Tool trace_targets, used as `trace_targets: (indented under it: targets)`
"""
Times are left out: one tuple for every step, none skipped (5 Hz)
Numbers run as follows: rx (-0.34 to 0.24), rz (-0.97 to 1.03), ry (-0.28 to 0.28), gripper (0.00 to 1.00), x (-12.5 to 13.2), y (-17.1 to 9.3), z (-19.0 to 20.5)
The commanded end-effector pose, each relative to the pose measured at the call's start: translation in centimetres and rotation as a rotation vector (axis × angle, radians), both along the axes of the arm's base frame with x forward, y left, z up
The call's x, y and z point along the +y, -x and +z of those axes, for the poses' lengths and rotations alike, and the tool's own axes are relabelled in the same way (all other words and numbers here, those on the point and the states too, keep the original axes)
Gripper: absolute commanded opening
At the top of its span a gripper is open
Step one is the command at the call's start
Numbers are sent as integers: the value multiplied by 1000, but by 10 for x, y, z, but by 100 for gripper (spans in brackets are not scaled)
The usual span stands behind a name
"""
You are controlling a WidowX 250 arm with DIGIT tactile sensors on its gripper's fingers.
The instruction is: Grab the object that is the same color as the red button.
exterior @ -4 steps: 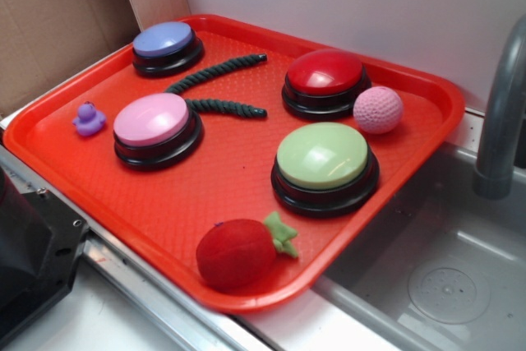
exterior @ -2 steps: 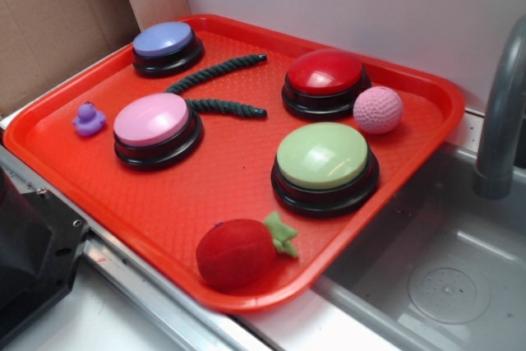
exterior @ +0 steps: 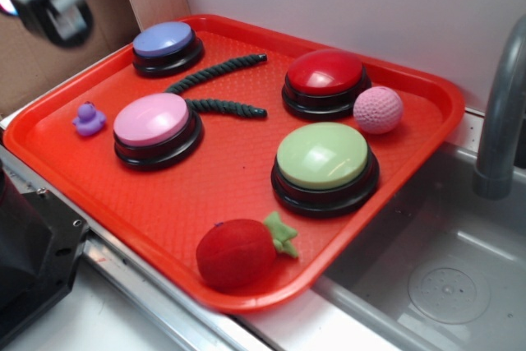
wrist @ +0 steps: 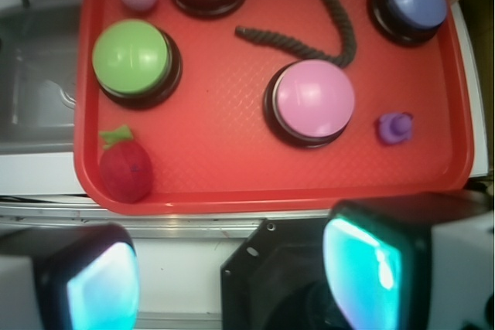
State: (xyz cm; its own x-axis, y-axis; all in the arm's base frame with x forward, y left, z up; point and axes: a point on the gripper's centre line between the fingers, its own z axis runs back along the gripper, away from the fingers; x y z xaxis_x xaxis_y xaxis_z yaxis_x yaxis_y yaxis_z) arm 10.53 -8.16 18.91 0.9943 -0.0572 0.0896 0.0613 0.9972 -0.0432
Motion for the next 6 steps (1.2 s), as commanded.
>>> trace_targets:
  targets:
    - [71,-148,136,100,-34,6,-55]
    - [45,-185,139,100,-45,-5,-86]
    - [-23,-237,170,100,-57,-17,-104]
    - [-23,-237,170,100,-57,-17,-104]
    - [-23,-237,170,100,-57,-17,-104]
    - [0,-248,263,100,-64,-21,-125]
